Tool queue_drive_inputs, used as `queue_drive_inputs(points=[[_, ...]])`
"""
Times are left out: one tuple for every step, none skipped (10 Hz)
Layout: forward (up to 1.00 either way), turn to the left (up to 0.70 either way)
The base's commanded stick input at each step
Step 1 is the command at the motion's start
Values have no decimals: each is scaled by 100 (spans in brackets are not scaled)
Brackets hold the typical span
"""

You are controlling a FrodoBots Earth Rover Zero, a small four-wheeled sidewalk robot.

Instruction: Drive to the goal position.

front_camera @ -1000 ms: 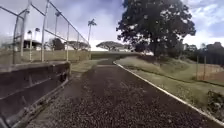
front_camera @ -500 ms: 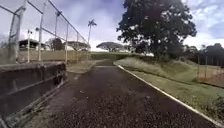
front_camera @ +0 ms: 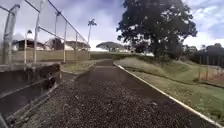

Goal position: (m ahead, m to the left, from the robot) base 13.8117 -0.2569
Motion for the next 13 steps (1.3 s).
queue_drive_inputs(points=[[50, 0], [50, 0], [50, 0], [50, 0], [50, 0], [50, 0], [50, 0], [50, 0], [50, 0], [50, 0], [50, 0], [50, 0], [50, 0]])
